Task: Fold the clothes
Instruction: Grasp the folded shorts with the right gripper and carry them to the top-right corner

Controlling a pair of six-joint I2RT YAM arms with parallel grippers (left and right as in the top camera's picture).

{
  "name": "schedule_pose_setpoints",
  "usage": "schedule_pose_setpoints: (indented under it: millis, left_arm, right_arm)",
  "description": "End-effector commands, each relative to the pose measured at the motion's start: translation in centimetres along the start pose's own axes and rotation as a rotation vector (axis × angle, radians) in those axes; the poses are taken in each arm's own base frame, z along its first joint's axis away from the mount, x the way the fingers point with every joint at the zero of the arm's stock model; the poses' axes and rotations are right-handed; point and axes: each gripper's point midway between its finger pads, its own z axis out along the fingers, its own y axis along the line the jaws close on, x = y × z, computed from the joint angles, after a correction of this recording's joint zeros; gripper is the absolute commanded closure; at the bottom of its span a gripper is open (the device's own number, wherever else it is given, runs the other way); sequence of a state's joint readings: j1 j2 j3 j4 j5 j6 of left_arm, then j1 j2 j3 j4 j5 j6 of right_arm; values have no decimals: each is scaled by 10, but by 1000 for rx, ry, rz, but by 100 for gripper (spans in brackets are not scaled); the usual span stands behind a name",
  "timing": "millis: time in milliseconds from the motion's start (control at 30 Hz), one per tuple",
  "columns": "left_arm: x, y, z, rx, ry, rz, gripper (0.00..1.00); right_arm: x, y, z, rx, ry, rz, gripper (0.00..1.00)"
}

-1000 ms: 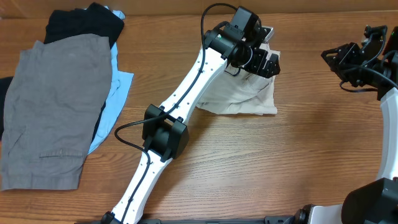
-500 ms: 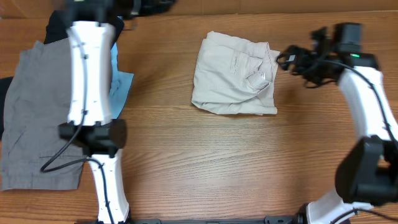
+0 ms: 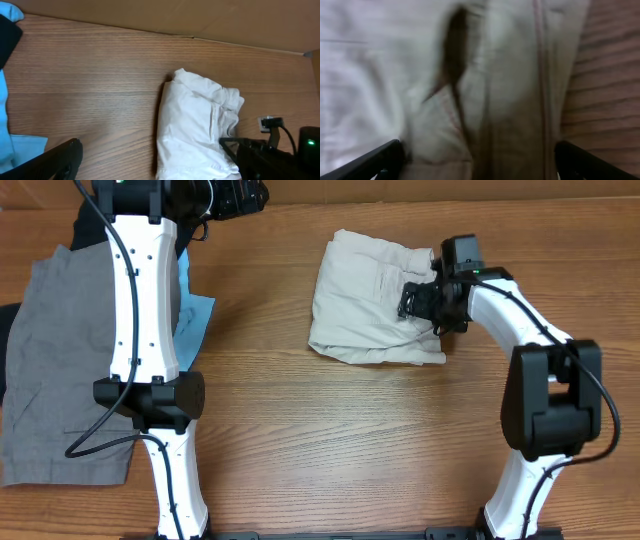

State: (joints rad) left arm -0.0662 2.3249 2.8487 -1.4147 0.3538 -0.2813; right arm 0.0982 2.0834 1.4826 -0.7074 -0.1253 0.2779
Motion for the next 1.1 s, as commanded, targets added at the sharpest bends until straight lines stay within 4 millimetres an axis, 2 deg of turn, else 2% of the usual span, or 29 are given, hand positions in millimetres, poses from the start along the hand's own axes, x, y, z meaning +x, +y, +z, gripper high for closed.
schedule_pose_setpoints:
  millis: [0,167,300,333,400,467,533,633,767,867,933,1000,1067]
  left_arm:
    - [2,2,5,-22,5,18,0]
    - [3,3,4,-24,12,16,0]
    - [6,4,5,-27,23,12,0]
    - [7,4,6,-27,27,12,0]
    - [9,3,7,-28,35,12,0]
    - [11,1,8,-26,42,21,0]
    - [14,0,11,-26,51,27,0]
    - [18,-3,15,-24,65,35,0]
    - [24,-5,22,-24,89,38,0]
    - [27,-3,26,-34,103,35,0]
    - [28,1,28,-50,108,33,0]
    - [28,2,28,-54,107,34,0]
    - [28,1,29,-53,105,34,0]
  right_arm:
    - [-2,-26,7,134,-20,103,0]
    - [0,-31,9,158,-16,126,0]
    - [17,-28,26,129,59,156,1]
    - [22,-26,31,113,84,172,5]
    - [32,-20,38,74,132,191,23]
    - [38,-12,42,23,169,207,60]
    - [40,-4,43,-19,186,244,82]
    - [34,4,43,-80,178,263,96]
    - [15,-6,39,-141,149,362,96]
    - [-9,-24,31,-225,108,469,96]
    - [-31,-48,22,-291,58,556,96]
    - [-45,-69,15,-322,17,610,96]
    - [-62,-103,6,-335,-46,681,96]
